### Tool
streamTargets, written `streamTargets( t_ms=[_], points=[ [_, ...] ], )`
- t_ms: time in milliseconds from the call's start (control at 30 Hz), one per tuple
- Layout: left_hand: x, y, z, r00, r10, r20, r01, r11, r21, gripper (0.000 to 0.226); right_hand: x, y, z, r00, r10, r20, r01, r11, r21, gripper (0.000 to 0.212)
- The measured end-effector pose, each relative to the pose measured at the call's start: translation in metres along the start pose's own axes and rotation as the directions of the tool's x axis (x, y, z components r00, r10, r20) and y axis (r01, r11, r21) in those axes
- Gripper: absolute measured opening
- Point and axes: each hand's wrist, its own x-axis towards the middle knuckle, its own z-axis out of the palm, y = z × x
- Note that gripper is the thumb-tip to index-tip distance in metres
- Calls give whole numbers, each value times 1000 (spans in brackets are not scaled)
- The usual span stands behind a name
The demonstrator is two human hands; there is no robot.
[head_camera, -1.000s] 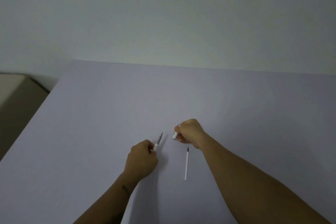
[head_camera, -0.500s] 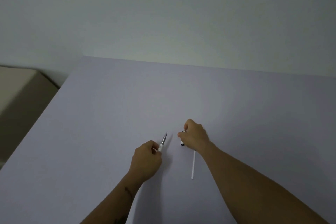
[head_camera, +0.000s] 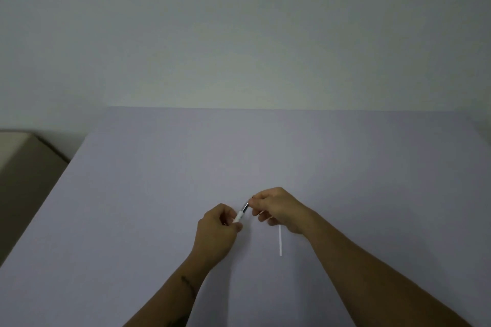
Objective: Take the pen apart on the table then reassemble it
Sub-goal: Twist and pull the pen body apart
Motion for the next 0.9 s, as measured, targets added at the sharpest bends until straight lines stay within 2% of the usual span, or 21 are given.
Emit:
streamTargets(
  t_ms=[200, 300, 500, 633, 800, 900],
  points=[
    [-8, 1, -11, 995, 92, 37, -92, 996, -19, 13, -24, -3, 28, 967, -97, -234, 112, 992, 50, 18],
    [-9, 1, -15, 990, 117, 84, -116, 993, -13, 15, -30, -2, 40, 941, -97, -325, 140, 984, 112, 16],
    [-16, -5, -29, 971, 98, 217, -75, 991, -109, 11, -46, -3, 43, 970, -63, -235, 127, 954, 271, 24],
    [-16, -1, -37, 968, 123, 218, -100, 988, -114, 9, -53, -2, 47, 972, 5, -234, 78, 935, 346, 10],
    [-15, 7, -41, 961, 140, 238, -105, 982, -154, 5, -52, -8, 52, 948, -19, -318, 129, 935, 331, 11],
    [-10, 7, -43, 958, 138, 253, -96, 980, -172, 7, -57, -16, 51, 963, -31, -269, 118, 943, 312, 20]
  ],
)
